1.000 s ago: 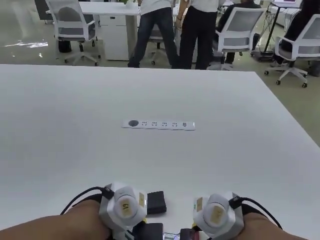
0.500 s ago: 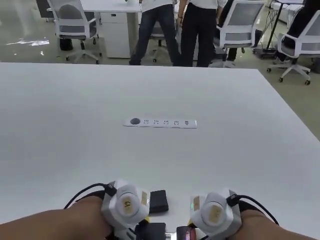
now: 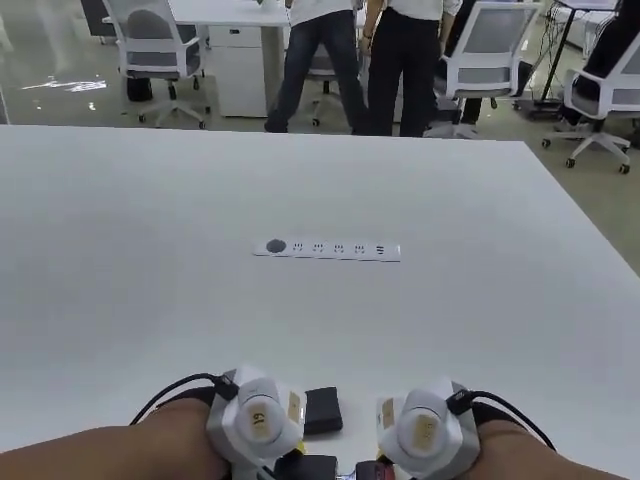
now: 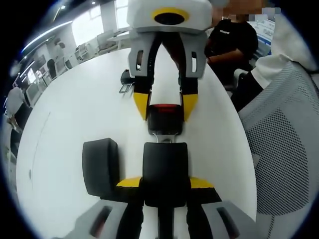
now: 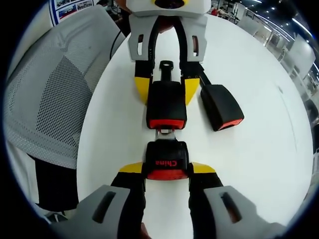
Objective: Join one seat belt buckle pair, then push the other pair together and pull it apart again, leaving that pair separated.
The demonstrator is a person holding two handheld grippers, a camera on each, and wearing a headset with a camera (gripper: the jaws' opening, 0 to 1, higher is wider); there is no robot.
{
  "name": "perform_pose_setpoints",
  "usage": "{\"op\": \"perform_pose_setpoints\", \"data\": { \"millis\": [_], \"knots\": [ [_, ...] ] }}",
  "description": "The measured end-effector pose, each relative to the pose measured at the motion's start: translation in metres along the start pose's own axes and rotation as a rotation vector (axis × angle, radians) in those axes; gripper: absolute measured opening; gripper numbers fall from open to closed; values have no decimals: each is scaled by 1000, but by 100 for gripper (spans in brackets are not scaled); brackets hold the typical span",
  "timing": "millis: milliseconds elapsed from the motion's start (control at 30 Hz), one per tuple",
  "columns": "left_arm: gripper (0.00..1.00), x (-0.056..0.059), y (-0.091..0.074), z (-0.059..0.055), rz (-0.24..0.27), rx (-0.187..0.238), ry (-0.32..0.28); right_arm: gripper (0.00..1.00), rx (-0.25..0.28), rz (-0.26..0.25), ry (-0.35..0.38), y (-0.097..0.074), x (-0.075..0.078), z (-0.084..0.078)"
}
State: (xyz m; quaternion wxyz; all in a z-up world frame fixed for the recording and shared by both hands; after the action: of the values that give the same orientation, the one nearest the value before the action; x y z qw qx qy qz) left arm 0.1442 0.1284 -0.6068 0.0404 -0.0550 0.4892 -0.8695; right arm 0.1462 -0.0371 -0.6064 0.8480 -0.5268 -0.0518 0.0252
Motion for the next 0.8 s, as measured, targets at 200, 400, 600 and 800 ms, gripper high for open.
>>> {"op": "perform_pose_setpoints", "data": {
  "millis": [200, 400, 600, 800],
  "knots": [
    [32, -3, 1, -2, 0, -3, -2, 31, 3, -4, 9, 1, 1, 0],
    [32, -2, 0, -1, 2, 0, -2, 30, 26, -11, 34, 3, -2, 8],
    [32, -3, 0, -1, 0, 1, 1, 30, 73, -30, 73, 1, -2, 4],
    [32, -5, 0, -2, 0, 7, -3, 30, 90, -32, 72, 0, -1, 7]
  ]
}}
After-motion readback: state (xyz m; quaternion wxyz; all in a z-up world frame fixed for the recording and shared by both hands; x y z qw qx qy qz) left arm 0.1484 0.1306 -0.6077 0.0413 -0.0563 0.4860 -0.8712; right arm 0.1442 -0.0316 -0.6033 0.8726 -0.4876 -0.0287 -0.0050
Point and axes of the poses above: the centre of the closed fingertips' face, and the gripper's own axes: y roughly forward along the fingers, x roughly to its right, z roughly out of its top, the point moved 10 cm from there along -y, roughly backward along the fingers, and after that the axes turned 5 degrees about -y, right-handed, at the moved point
